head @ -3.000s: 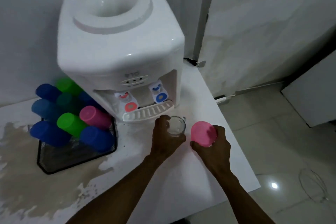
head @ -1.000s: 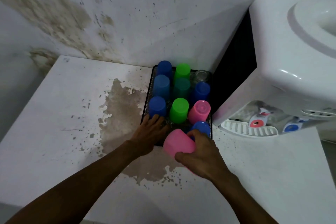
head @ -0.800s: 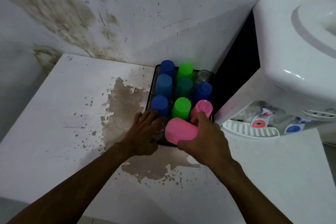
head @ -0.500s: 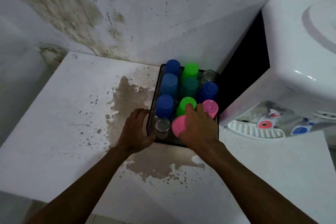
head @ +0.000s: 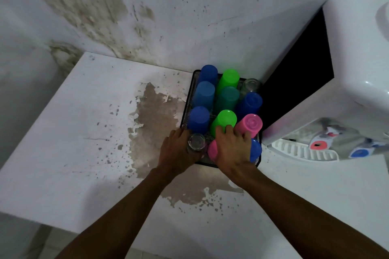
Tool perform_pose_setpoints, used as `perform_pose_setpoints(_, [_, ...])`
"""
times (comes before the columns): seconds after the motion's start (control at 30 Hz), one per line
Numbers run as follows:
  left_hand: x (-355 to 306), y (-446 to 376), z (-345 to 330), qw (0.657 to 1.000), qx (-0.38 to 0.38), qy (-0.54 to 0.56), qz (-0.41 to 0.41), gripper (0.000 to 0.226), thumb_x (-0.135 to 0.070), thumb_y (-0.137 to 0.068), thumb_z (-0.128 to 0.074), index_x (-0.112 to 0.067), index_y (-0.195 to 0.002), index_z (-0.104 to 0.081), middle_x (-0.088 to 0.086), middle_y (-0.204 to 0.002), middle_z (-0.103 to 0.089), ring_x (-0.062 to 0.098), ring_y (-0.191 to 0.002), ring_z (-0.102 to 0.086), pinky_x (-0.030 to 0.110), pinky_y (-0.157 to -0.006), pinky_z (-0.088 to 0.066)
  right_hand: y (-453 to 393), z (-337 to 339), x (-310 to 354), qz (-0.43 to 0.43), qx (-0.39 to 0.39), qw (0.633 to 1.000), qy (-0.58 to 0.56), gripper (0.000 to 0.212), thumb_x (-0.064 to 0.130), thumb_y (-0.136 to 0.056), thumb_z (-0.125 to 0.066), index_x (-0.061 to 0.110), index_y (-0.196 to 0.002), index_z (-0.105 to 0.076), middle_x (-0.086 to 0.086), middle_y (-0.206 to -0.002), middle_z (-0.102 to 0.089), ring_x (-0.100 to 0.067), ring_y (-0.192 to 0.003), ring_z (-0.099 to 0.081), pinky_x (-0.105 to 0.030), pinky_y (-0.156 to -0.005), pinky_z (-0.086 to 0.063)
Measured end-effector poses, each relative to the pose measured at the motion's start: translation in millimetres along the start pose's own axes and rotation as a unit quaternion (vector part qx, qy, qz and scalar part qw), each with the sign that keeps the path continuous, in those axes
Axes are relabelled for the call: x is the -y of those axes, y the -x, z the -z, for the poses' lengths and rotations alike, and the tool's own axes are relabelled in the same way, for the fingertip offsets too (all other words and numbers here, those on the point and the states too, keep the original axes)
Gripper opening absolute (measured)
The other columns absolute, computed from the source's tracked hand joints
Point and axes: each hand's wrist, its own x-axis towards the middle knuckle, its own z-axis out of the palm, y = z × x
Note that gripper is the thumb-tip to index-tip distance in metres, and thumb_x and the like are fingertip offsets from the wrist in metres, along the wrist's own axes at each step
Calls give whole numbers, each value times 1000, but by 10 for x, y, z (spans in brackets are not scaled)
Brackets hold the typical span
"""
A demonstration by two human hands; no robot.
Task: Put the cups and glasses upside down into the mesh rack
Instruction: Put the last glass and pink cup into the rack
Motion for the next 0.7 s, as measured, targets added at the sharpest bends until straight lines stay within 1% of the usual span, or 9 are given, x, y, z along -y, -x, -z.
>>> perform_pose_setpoints(0.1, [2, 3, -6, 1000, -2, 12, -1, 59, -45, -66, -75, -15, -113, -55, 7, -108, -64, 22, -97, -57, 36, -82, -50, 18, -58, -17, 0, 10, 1000, -1, 53, 10, -69, -69, 13, -118, -49, -11, -114, -59, -34, -103, -57, -44, -87, -36])
perform_pose_setpoints(0.2, [16, 0, 14, 1000, 3, 14, 0, 61, -45, -68, -74, -14, -118, -54, 9, -112, -63, 23, -102, -56, 35, -86, -50, 4, -109, -26, 1, 4, 1000, 3, 60, 8, -66, -71, 15, -120, -48, -10, -116, -59, -33, -106, -56, -45, -89, -35])
perform_pose_setpoints(0.33, [-11, -4, 42, 1000, 6, 12, 8, 62, -42, -70, -75, -12, -121, -54, 11, -115, -62, 23, -105, -56, 32, -87, -47, -14, -149, -36, 3, -4, 1000, -1, 63, 8, -65, -72, 15, -122, -47, -10, -118, -57, -33, -107, -55, -44, -89, -35])
perform_pose_setpoints(0.5, [-15, -6, 48, 999, 28, 16, 29, 65, -43, -69, -74, -14, -123, -51, 9, -117, -61, 22, -106, -54, 36, -89, -50, 12, -189, -55, 1, -13, 1000, -12, 67, 11, -62, -76, 18, -121, -48, -10, -118, -55, -33, -105, -57, -46, -91, -39])
perform_pose_setpoints(0.6, [-67, -5, 79, 998, 37, 31, 43, 65, -40, -69, -76, -15, -123, -49, 8, -117, -59, 21, -105, -54, 32, -87, -48, 53, -155, -60, -10, -16, 999, -26, 71, 16, -63, -78, 21, -125, -45, -10, -126, -49, -34, -112, -52, -50, -99, -37])
perform_pose_setpoints(0.7, [-104, 1, 100, 996, 51, 46, 57, 75, -41, -66, -78, -15, -128, -44, 8, -120, -56, 21, -108, -53, 28, -87, -45, 145, -99, -78, -24, -16, 999, -41, 76, 19, -64, -80, 26, -131, -44, -11, -137, -40, -36, -126, -42, -54, -109, -29])
